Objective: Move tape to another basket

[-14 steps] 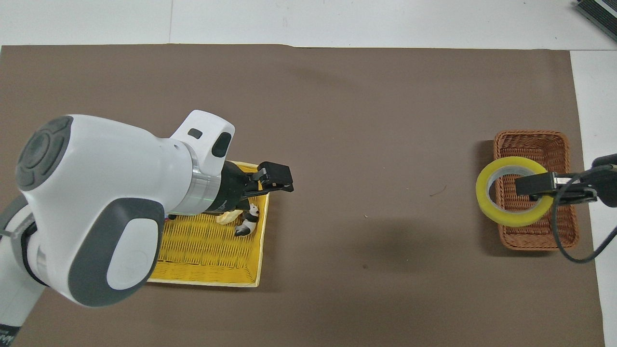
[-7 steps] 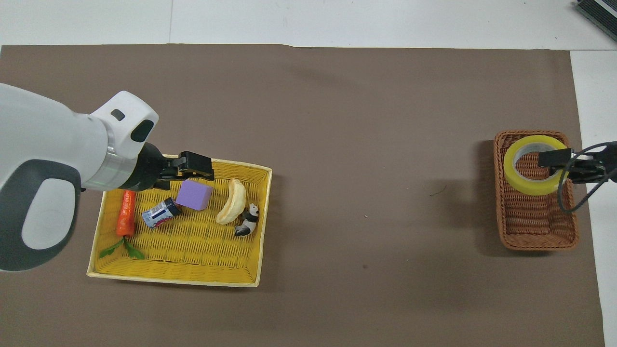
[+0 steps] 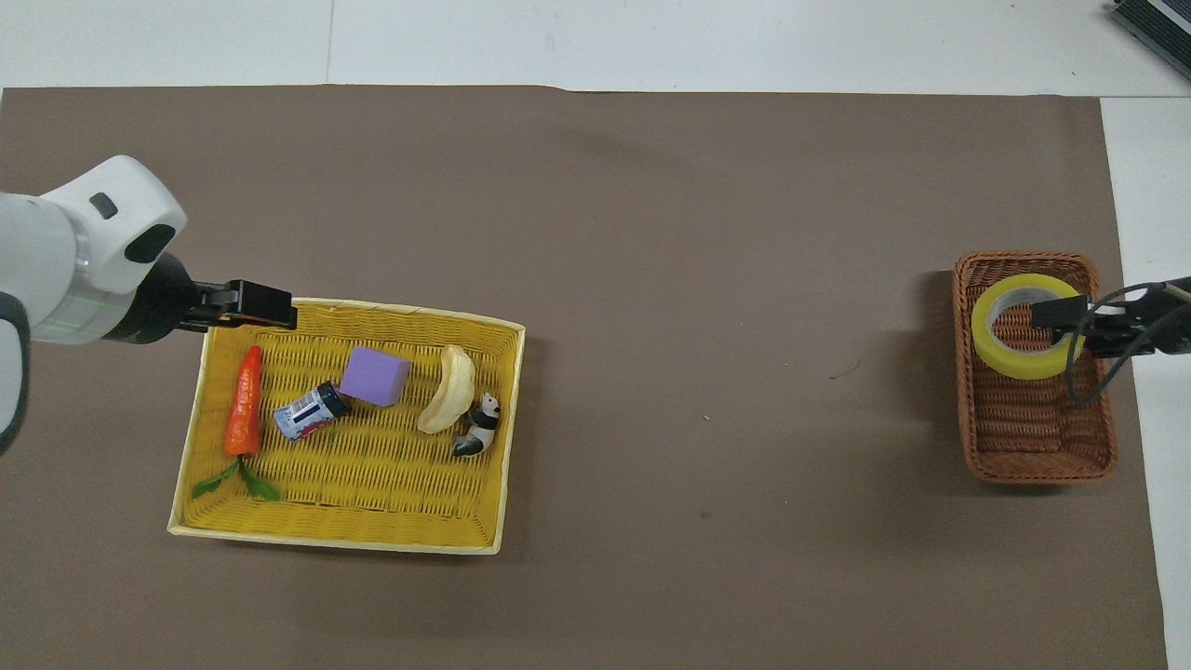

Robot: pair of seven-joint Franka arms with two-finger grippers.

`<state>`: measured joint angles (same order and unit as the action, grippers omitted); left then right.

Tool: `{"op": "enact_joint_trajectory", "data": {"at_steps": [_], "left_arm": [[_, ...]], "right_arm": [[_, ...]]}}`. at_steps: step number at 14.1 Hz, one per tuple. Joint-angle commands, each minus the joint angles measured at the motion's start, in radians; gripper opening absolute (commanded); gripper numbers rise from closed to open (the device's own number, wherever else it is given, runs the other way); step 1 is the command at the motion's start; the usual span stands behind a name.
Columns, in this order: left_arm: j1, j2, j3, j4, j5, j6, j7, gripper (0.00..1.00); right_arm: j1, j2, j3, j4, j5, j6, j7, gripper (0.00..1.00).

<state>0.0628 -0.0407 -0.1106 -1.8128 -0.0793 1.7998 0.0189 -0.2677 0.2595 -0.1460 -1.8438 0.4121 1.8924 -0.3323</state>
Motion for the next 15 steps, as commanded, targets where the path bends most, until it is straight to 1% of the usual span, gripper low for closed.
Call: {"op": "enact_joint_trajectory", "data": {"at_steps": [1,2,4,5,6,7,8,9,10,12,15], "left_arm": [[0.035,-0.014,-0.011,0.041,0.056,-0.077,-0.003,1.0],[0.04,-0.018,0.002,0.043,0.056,-0.082,-0.002,1.0],[0.04,-0.057,0.009,0.044,0.056,-0.094,-0.004,1.0],[0.043,-0.065,0.011,0.052,0.055,-0.114,0.001,1.0],[0.043,-0.065,0.018,0.09,0.055,-0.155,0.004,1.0],[0.041,-0.047,0.023,0.158,0.049,-0.237,0.004,1.0],[0.045,-0.018,0.023,0.223,0.049,-0.306,0.004,1.0],[0.043,0.001,0.023,0.26,0.053,-0.341,0.004,1.0],[0.041,-0.001,0.023,0.257,0.055,-0.339,0.001,1.0],[0.041,-0.018,0.023,0.218,0.056,-0.333,0.006,1.0],[0.037,-0.01,0.023,0.23,0.059,-0.333,0.006,1.0]], "right_arm": [[-0.05,0.046,0.009,0.009,0.013,0.013,-0.147,0.0],[-0.056,0.046,0.009,0.005,0.013,0.017,-0.168,0.0],[-0.053,0.046,0.009,0.002,0.013,0.022,-0.166,0.0],[-0.048,0.044,0.009,-0.008,0.013,0.022,-0.165,0.0],[-0.045,0.044,0.009,-0.014,0.011,0.022,-0.168,0.0],[-0.045,0.046,0.009,-0.023,0.011,0.022,-0.172,0.11],[-0.045,0.046,0.009,-0.026,0.011,0.027,-0.172,0.37],[-0.045,0.046,0.009,-0.026,0.011,0.036,-0.172,0.77],[-0.045,0.046,0.009,-0.026,0.008,0.05,-0.174,1.0],[-0.047,0.047,0.009,-0.023,0.005,0.045,-0.177,1.0],[-0.053,0.044,0.011,0.041,-0.005,0.033,-0.235,1.0]]}}
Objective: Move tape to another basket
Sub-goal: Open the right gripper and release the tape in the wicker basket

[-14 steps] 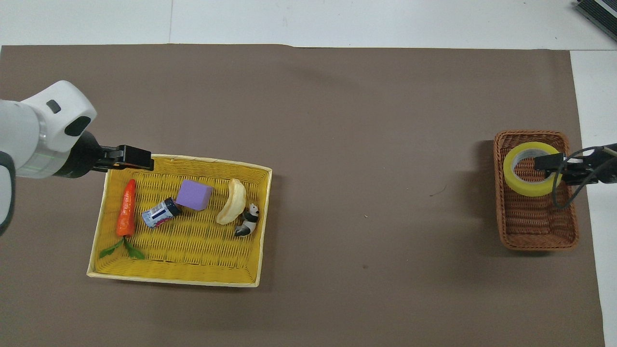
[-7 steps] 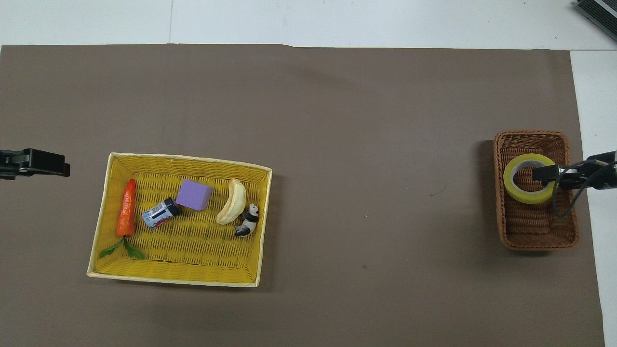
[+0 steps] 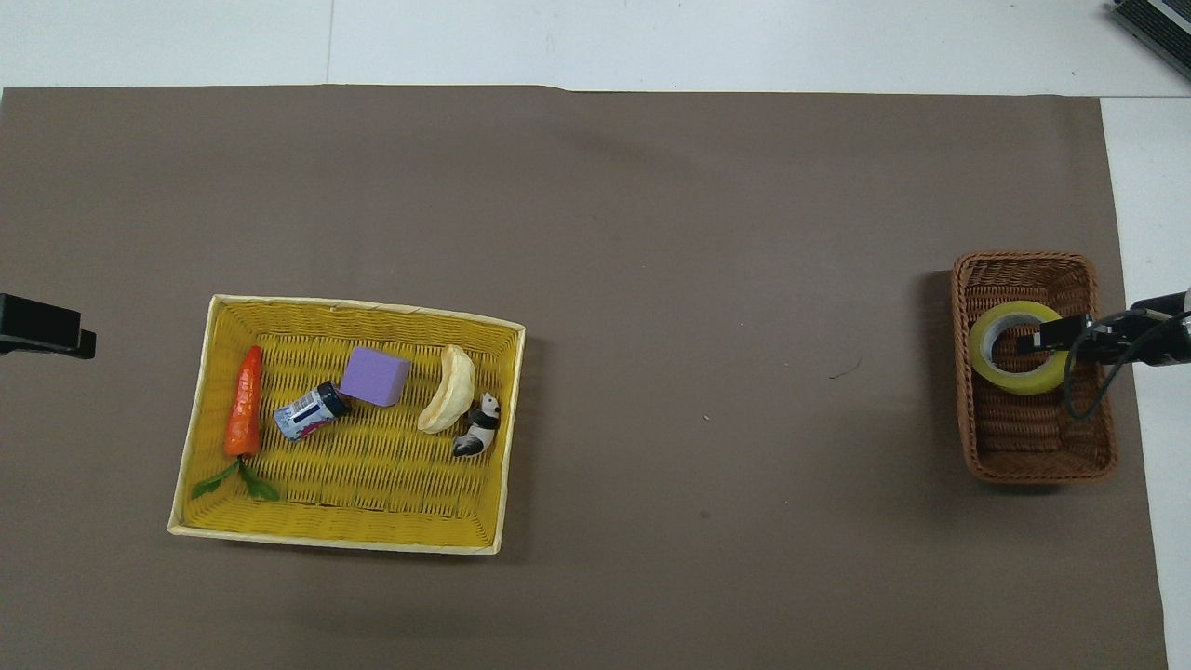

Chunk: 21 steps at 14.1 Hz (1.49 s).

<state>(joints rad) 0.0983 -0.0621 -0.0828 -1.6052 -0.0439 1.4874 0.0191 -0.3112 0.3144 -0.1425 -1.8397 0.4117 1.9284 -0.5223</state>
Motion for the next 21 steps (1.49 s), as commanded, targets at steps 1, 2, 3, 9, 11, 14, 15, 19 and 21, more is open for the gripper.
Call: {"op": "enact_joint_trajectory", "data": {"at_steps": [1,2,3,9,11,14,15,19,21], "left_arm": [[0.001,0.008,-0.005,0.019,0.021,-0.016,0.005,1.0],[0.004,0.005,-0.006,0.018,0.019,-0.016,0.002,1.0],[0.006,0.005,-0.006,0.018,0.019,-0.016,0.002,1.0],[0.0,0.002,-0.006,0.014,0.015,-0.039,-0.002,1.0],[0.004,0.002,-0.006,0.015,0.015,-0.039,-0.001,1.0],[0.006,0.002,-0.006,0.015,0.015,-0.039,-0.002,1.0],[0.006,0.002,-0.006,0.015,0.015,-0.039,-0.002,1.0],[0.006,0.002,-0.006,0.015,0.015,-0.039,-0.002,1.0],[0.006,0.002,-0.006,0.015,0.015,-0.039,-0.002,1.0]], "right_arm": [[-0.003,-0.02,0.008,0.052,-0.008,-0.002,-0.047,1.0],[0.003,-0.024,0.008,0.078,-0.019,-0.002,-0.045,1.0],[0.004,-0.026,0.012,0.105,-0.04,0.0,-0.045,1.0],[0.064,-0.058,0.023,0.212,-0.166,-0.002,-0.036,1.0],[0.113,-0.087,0.021,0.211,-0.201,-0.002,0.003,1.0],[0.199,-0.156,0.023,0.206,-0.295,-0.04,0.209,1.0],[0.231,-0.176,0.023,0.206,-0.31,-0.066,0.262,1.0],[0.32,-0.231,0.023,0.203,-0.344,-0.141,0.424,1.0],[0.359,-0.254,0.023,0.201,-0.366,-0.175,0.496,1.0]]}}
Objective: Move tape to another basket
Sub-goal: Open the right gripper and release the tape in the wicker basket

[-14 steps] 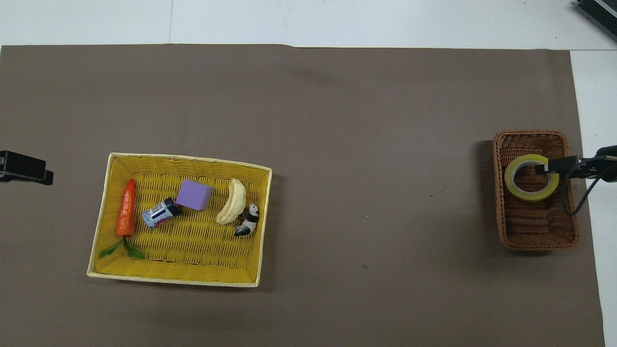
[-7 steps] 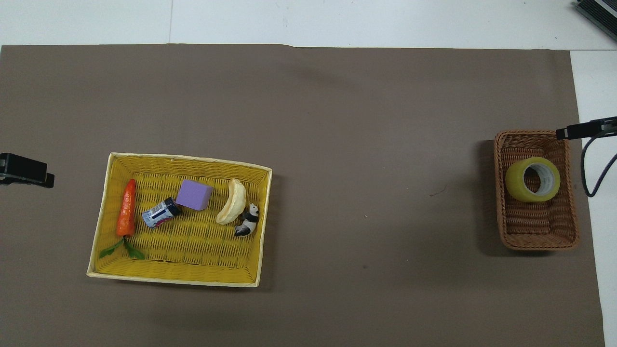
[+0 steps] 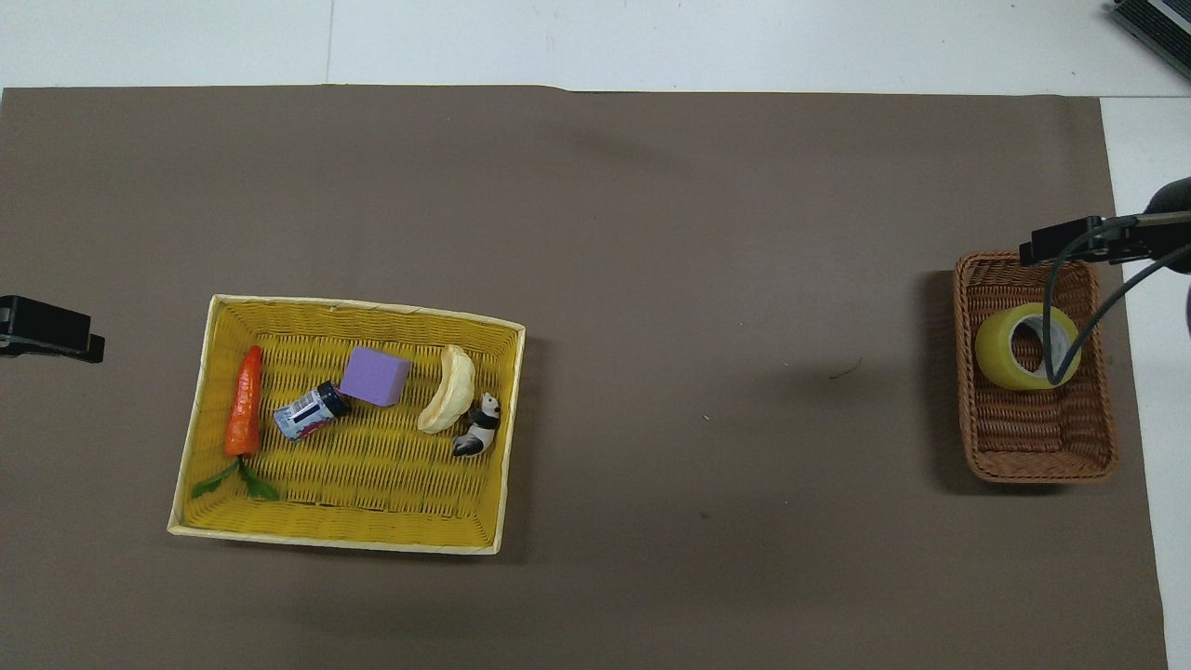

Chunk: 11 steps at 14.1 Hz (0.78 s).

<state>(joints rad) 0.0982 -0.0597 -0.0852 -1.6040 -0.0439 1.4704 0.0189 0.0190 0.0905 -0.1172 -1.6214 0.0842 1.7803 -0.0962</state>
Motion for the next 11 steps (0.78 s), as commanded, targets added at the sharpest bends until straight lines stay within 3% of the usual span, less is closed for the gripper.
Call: {"op": "enact_joint_trajectory", "data": {"at_steps": [1,6,11], "left_arm": [[0.006,0.0,-0.004,0.013,0.015,-0.022,-0.002,1.0],[0.006,0.0,-0.004,0.013,0.015,-0.022,0.0,1.0],[0.006,0.0,-0.004,0.013,0.015,-0.022,-0.002,1.0]], "right_arm": [[0.053,-0.043,-0.002,-0.018,-0.049,-0.038,0.107,1.0],[0.105,-0.086,-0.001,-0.011,-0.061,-0.096,0.205,1.0],[0.104,-0.193,0.001,-0.003,-0.083,-0.211,0.21,1.0]]}}
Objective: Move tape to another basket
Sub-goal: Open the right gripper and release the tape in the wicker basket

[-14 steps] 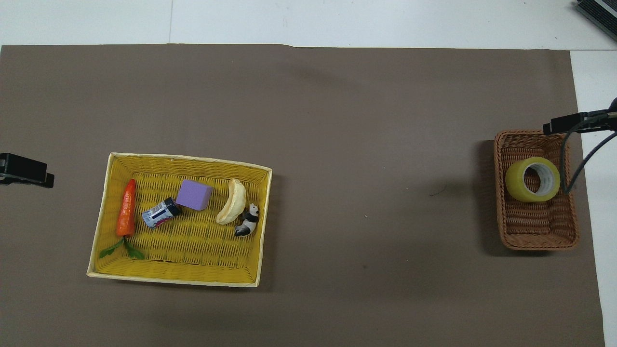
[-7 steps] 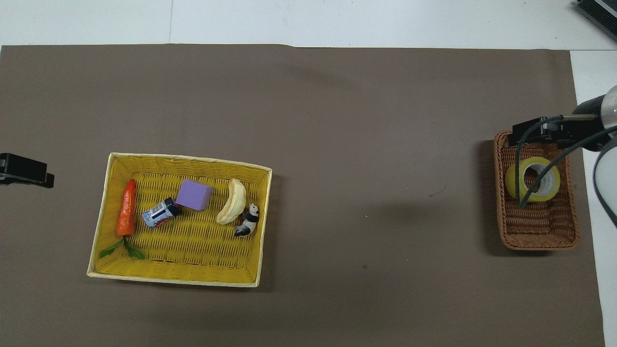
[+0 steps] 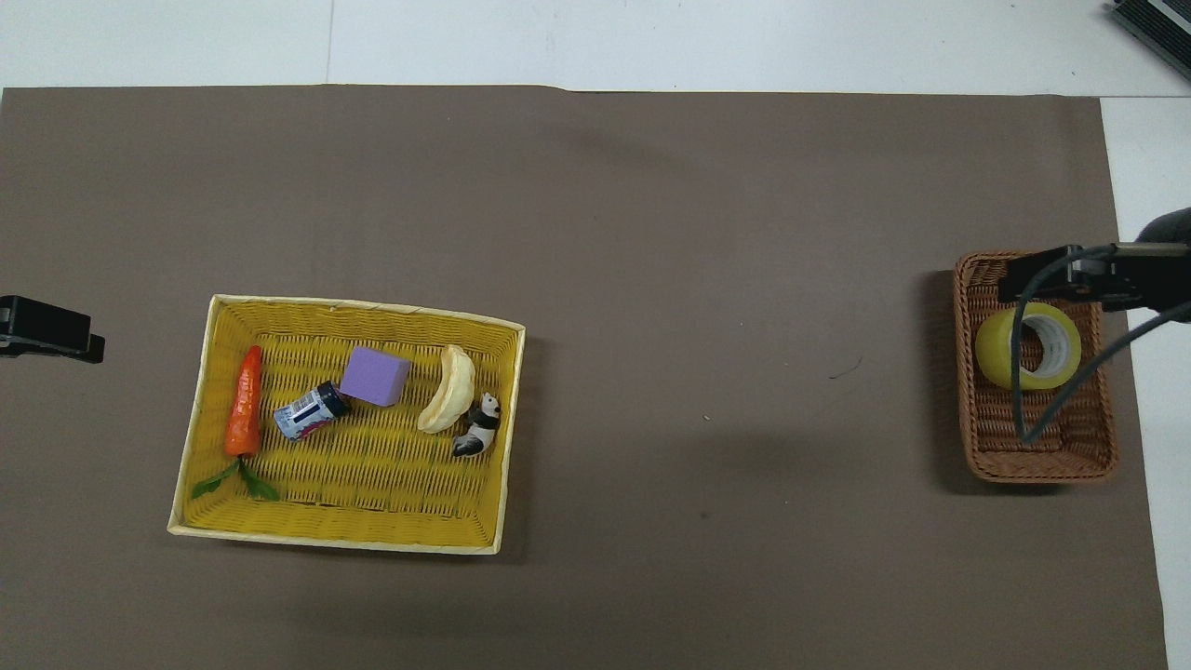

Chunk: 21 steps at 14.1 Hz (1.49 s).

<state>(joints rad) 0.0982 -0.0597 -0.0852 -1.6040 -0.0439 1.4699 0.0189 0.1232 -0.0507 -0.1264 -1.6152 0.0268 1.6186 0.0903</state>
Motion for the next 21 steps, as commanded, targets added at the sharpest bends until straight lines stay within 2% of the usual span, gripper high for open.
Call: {"op": "enact_joint_trajectory", "data": {"at_steps": [1,3,21], "left_arm": [[0.006,0.0,-0.004,0.013,0.015,-0.022,-0.002,1.0],[0.006,0.0,-0.004,0.013,0.015,-0.022,0.0,1.0],[0.006,0.0,-0.004,0.013,0.015,-0.022,-0.002,1.0]], "right_arm": [[0.001,-0.063,0.01,-0.014,-0.025,-0.072,0.029,1.0],[-0.005,-0.092,0.007,-0.044,-0.03,-0.079,0.035,1.0],[-0.01,-0.097,0.002,-0.058,-0.051,-0.074,-0.043,1.0]]}}
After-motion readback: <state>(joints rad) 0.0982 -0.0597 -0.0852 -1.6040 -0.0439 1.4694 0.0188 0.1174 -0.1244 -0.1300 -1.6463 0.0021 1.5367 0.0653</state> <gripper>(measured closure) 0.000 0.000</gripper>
